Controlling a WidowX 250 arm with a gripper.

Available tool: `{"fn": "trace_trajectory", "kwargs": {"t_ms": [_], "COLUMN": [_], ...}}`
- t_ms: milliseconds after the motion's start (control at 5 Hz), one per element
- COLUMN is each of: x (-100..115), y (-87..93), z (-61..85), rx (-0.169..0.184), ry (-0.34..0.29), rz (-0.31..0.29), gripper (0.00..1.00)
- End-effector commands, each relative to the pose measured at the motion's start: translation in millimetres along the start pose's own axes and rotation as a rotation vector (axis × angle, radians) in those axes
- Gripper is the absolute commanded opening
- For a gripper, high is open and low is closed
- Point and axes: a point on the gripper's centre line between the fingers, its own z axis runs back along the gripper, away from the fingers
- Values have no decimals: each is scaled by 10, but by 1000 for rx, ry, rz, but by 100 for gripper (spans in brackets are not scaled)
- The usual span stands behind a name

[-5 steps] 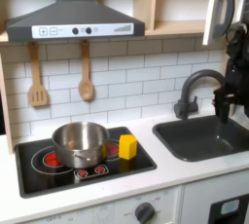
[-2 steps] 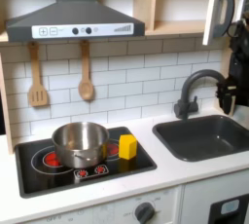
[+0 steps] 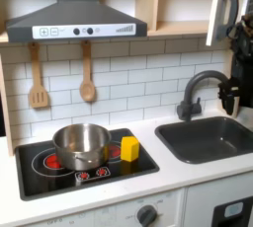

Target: Close microwave

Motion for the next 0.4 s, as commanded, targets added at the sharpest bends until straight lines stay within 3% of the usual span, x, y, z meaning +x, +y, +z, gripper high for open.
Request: {"fn": "trace_trajectory", "kwargs": {"t_ms": [0,200], "x": [171,223], "y": [8,39], "z": [15,35], "rx": [-6,-6], "ry": [-13,-20], "rz": [5,25], "gripper": [100,100]}}
